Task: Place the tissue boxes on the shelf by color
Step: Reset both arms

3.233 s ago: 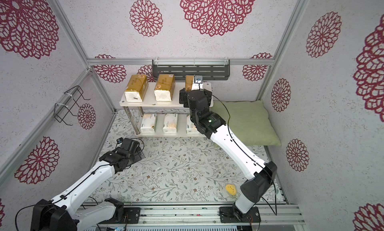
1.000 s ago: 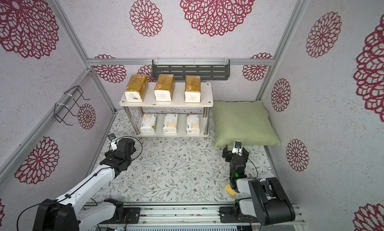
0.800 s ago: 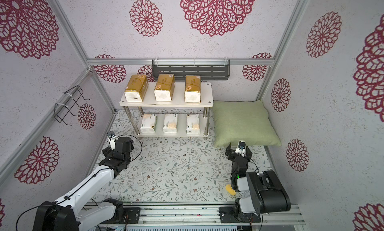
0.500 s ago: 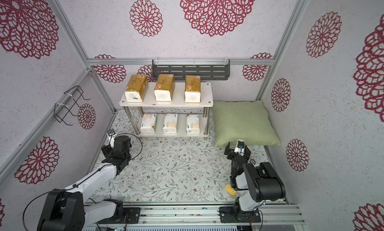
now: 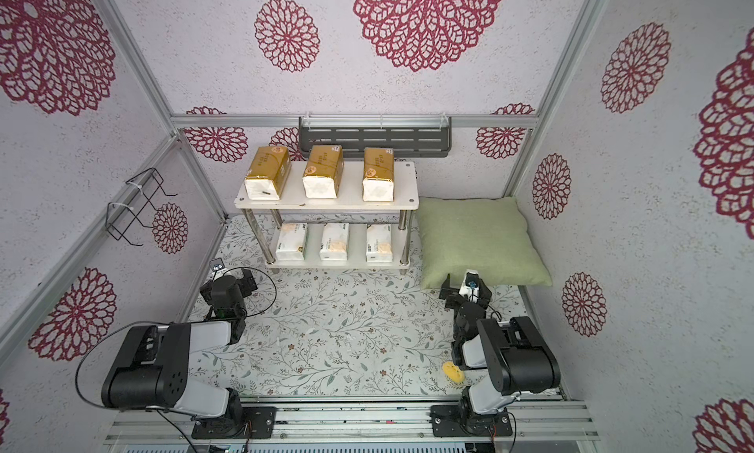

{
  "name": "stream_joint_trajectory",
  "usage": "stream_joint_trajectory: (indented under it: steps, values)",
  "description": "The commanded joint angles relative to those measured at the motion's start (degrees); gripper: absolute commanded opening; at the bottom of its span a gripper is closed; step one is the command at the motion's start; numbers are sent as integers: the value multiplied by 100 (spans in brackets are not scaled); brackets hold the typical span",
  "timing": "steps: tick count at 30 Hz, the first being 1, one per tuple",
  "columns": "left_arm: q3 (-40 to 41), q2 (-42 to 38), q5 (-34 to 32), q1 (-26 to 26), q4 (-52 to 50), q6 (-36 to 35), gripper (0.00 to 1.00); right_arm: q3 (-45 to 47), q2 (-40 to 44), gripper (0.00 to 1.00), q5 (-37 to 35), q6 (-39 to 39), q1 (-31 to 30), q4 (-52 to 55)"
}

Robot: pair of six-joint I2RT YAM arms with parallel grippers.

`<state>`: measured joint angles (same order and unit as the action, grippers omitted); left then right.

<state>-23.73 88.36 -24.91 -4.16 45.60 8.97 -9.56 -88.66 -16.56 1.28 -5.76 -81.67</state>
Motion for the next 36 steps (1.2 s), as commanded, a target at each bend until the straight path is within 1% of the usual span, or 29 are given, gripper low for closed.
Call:
stream_joint_trajectory:
  steps: [1,3,4,6,9,26,29,32,36]
  values:
    - [-74,-54,943,-204,197,3,100,-143,16,99,47,-83,24,192]
    - [-21,82,922,-207,575,-52,100,-140,15,99,44,-80,22,189]
    - [-37,57,913,-199,484,-49,98,-140,16,99,45,-84,23,185]
    - [-28,-5,904,-183,384,24,97,-134,16,99,37,-90,22,169]
    - [-2,49,851,-172,544,-63,97,-133,24,99,36,-86,23,169]
    - [-15,41,851,-172,485,-71,97,-115,24,99,37,-110,14,133]
    - [-15,44,856,-172,489,-69,97,-82,18,99,149,-178,-8,62]
    - [-10,41,855,-168,487,-67,98,-142,24,99,523,-293,-6,185]
    - [-16,41,851,-170,489,-71,97,-125,33,99,516,-289,-4,160]
